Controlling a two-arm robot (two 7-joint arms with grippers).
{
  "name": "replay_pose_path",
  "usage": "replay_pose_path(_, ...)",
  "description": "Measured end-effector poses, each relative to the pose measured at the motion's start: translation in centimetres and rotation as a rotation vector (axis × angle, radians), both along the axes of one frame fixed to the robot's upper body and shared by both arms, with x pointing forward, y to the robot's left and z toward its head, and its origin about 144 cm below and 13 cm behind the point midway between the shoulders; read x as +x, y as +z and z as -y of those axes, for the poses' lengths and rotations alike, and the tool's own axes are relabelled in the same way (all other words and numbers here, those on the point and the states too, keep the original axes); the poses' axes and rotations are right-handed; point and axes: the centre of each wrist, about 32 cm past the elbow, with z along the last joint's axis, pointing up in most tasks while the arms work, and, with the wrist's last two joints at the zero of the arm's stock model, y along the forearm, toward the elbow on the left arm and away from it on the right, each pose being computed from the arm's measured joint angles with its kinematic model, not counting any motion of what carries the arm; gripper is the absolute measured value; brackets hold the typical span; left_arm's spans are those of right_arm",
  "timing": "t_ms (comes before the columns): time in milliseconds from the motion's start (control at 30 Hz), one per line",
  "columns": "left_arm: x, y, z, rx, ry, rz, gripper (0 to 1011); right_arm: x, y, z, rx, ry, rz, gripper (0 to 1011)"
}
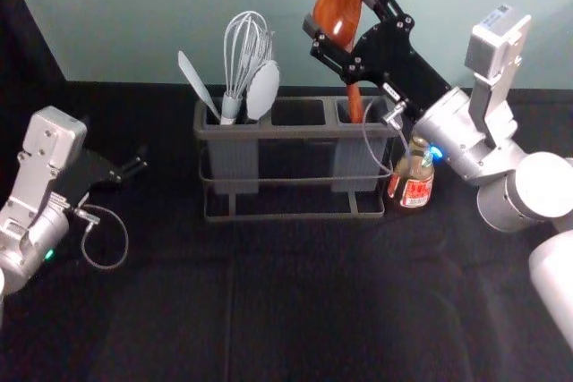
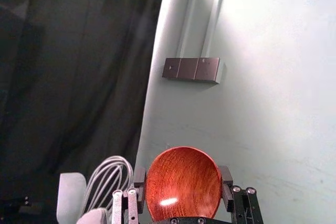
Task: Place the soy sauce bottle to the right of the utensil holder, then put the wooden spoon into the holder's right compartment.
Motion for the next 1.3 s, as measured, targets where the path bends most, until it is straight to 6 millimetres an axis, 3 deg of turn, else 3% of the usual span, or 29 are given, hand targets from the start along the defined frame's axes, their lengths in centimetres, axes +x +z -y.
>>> replay_pose_path(767,0.0,0.0,0.0,0.000,0.000,0.000,1011,-1.5,-2.5,0.5,0.022,-0.022,-0.042,840)
replay_pose_path(1300,0.0,0.0,0.0,0.000,0.000,0.000,1011,-2.2,-3.1,1.0,0.036,-0.041,-0.047,840)
